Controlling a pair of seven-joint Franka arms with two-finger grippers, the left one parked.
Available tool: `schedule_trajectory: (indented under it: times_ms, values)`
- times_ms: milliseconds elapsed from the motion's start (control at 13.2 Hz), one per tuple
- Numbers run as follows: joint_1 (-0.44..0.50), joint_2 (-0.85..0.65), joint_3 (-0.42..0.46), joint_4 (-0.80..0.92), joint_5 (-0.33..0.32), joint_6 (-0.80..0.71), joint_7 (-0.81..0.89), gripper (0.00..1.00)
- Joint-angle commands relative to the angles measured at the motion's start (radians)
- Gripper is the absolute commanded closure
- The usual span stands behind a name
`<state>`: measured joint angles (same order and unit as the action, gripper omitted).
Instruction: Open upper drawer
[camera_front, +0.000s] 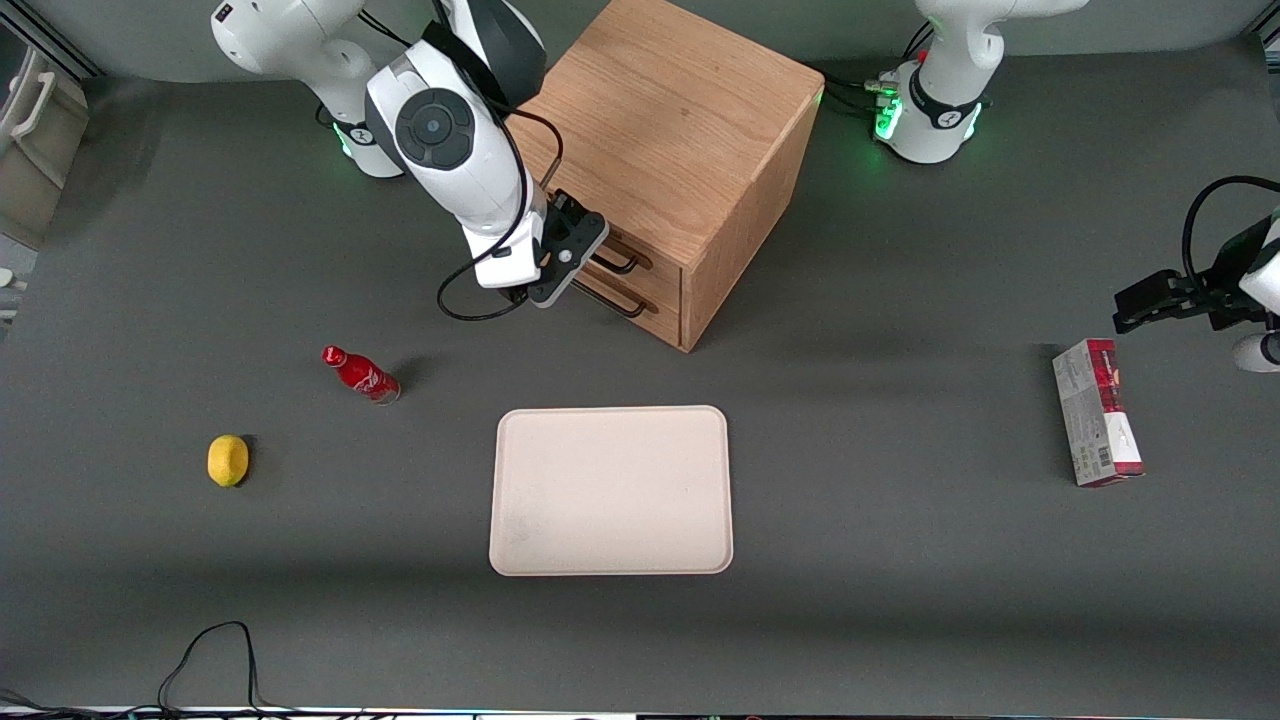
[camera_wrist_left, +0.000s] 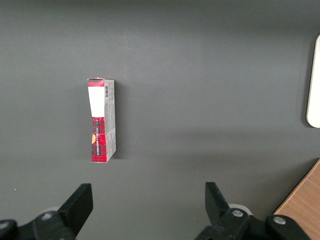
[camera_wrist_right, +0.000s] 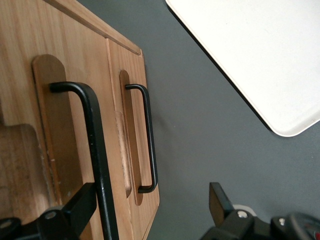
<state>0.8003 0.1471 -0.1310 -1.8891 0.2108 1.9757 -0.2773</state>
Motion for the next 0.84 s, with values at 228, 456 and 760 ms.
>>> schedule_trajectory:
  times_ms: [228, 456, 760]
  values:
    - [0.005, -0.012, -0.003, -0.027, 0.021, 0.023, -0.043, 0.00]
    - [0.004, 0.015, -0.004, -0.036, 0.019, 0.058, -0.062, 0.00]
    - [0.002, 0.029, -0.006, -0.038, 0.012, 0.075, -0.062, 0.00]
